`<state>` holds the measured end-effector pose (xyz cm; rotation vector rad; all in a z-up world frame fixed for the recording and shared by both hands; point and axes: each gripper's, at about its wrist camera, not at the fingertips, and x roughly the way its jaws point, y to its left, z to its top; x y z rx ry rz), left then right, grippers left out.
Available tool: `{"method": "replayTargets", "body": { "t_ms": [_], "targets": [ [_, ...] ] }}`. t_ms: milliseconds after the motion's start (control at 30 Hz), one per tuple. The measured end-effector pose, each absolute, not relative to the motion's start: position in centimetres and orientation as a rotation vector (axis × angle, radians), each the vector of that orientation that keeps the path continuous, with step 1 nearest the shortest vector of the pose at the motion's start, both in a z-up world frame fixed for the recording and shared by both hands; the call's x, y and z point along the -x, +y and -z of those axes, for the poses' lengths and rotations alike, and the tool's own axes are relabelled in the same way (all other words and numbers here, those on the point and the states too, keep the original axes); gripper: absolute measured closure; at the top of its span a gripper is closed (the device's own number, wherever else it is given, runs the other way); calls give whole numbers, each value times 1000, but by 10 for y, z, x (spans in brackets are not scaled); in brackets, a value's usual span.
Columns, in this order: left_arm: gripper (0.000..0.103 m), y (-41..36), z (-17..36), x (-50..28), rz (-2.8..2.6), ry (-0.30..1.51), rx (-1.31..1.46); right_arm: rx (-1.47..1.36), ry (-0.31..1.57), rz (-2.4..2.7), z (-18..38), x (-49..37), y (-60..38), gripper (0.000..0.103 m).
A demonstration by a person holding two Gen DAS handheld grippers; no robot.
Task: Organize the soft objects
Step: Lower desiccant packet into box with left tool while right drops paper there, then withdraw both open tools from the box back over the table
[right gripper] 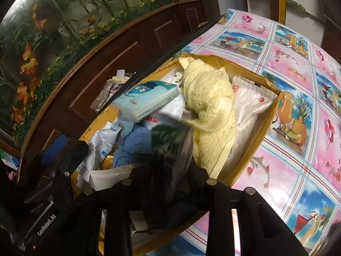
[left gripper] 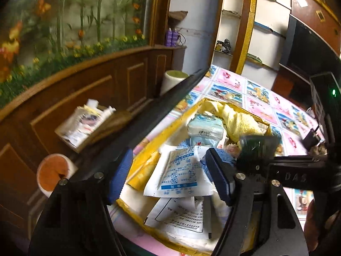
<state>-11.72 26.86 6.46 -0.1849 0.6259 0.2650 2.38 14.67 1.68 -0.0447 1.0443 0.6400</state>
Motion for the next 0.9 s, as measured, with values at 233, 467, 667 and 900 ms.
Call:
{"method": "replayTargets", "body": {
  "t_ms": [233, 467, 667, 900],
  "targets": [
    [31, 262, -71, 125, -271, 619, 148, -10, 952, -662, -37, -16, 134, 55],
    [31, 255, -77, 130, -273, 629, 146, -43, 892, -664, -51, -3, 115, 54],
    [31, 241, -86, 139, -273, 616, 113, -66, 867, -655, -57, 5, 96, 52],
    [31, 222, -96, 148, -275, 601, 63, -104, 866, -624, -52, 12, 67, 50]
  ]
}}
